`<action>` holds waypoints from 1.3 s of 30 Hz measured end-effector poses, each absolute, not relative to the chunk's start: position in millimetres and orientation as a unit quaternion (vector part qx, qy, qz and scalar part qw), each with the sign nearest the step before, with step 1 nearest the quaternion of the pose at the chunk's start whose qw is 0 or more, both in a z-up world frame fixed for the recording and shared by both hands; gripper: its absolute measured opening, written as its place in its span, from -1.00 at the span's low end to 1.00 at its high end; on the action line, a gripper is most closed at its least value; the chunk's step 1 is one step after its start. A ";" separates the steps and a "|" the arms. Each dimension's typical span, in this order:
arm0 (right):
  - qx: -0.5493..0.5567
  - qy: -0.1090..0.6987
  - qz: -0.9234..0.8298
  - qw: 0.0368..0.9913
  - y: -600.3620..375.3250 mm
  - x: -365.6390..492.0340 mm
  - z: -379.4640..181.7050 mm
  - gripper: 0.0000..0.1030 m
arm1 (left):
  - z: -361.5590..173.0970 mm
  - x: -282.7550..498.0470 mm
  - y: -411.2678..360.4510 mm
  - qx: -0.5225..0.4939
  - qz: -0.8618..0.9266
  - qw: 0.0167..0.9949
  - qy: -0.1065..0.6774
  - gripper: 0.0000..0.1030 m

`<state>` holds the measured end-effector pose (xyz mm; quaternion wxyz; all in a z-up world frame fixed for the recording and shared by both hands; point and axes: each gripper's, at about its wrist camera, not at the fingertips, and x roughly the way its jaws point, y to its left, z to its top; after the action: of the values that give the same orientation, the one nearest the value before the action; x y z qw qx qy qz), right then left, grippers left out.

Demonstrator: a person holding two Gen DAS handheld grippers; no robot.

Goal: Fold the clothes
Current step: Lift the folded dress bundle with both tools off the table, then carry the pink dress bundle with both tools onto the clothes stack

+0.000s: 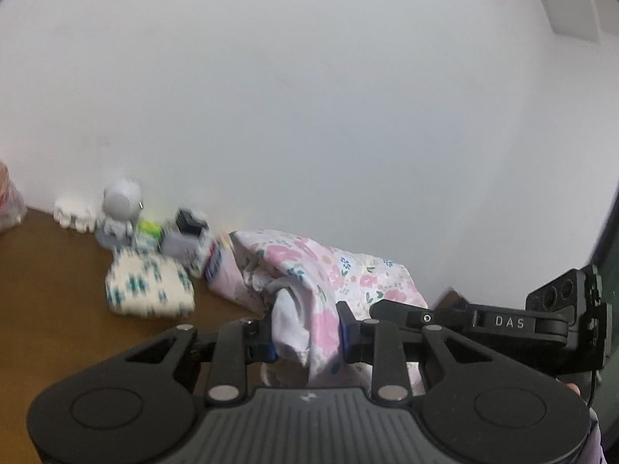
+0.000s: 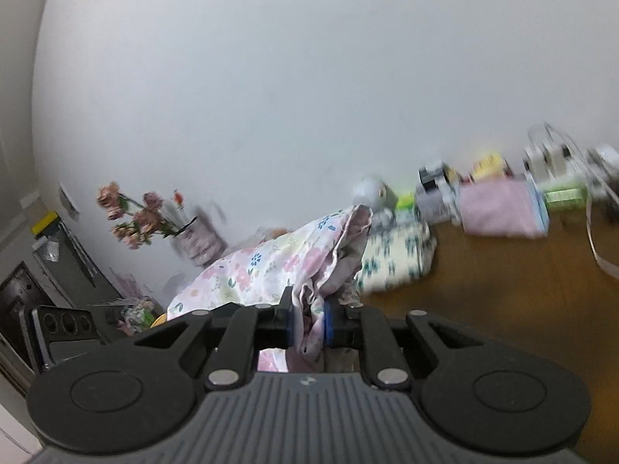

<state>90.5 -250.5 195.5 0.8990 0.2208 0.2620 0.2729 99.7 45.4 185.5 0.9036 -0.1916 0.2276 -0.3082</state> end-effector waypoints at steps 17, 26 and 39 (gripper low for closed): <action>0.205 0.351 0.191 0.893 -177.1 360.2 110.5 -0.74 | 84.0 352.9 74.7 -0.219 -0.237 0.891 0.318 -0.49; 0.205 0.359 0.142 0.899 -170.0 387.9 36.0 -0.05 | 7.9 381.7 95.4 -0.294 -0.197 0.874 0.332 0.25; 0.086 0.206 0.092 0.970 -129.3 321.5 59.9 -0.38 | 74.6 316.9 63.2 -0.120 -0.107 0.976 0.148 0.09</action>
<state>321.5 -129.3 59.9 0.9704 0.0857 0.2061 0.0925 316.9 63.2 74.6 0.9759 -0.1200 0.1478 -0.1072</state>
